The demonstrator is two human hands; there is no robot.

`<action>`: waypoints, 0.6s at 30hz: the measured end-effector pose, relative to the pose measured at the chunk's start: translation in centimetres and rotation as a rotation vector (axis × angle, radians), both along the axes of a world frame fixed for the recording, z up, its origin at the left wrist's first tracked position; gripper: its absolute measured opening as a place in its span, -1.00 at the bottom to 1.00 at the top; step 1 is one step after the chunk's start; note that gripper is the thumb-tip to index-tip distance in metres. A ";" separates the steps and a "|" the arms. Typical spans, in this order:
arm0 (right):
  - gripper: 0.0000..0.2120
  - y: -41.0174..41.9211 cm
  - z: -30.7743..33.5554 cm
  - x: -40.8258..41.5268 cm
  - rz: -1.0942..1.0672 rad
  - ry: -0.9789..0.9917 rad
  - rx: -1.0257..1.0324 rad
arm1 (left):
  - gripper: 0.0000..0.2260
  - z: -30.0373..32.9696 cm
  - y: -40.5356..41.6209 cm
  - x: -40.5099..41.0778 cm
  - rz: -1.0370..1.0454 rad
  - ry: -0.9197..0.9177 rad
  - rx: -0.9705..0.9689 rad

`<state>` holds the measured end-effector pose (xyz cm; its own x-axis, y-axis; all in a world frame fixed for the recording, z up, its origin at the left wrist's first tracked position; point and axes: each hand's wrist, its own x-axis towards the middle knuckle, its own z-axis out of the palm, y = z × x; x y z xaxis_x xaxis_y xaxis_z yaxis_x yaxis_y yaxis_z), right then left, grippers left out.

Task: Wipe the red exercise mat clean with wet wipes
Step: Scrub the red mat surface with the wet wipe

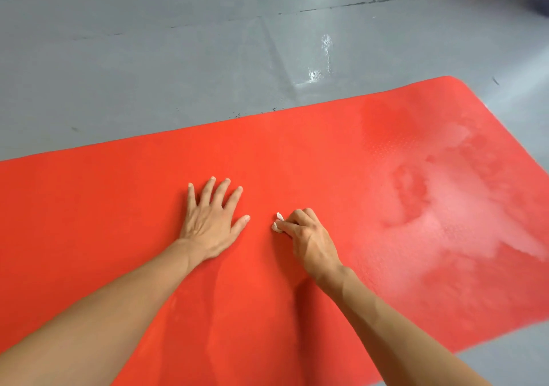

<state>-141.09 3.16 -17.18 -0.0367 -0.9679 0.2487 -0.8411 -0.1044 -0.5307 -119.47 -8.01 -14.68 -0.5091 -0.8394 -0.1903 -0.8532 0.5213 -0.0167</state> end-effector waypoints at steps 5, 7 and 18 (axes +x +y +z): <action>-0.81 3.5 0.9 -0.9 -0.110 -0.099 -0.017 | -0.40 -0.9 8.2 -1.9 -0.078 0.192 -0.054; -0.74 4.7 1.1 -1.8 -0.249 -0.146 -0.037 | -0.42 -1.1 10.2 -3.0 -0.104 0.225 -0.055; -0.79 11.8 1.2 -4.8 -0.497 -0.125 -0.041 | -0.49 -1.2 14.0 -7.2 -0.496 0.187 0.018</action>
<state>-145.84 14.97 -16.02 -0.5215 -0.8156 0.2506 -0.7250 0.2687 -0.6341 -126.66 5.99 -15.85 -0.8709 -0.4865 -0.0698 -0.4915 0.8619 0.1247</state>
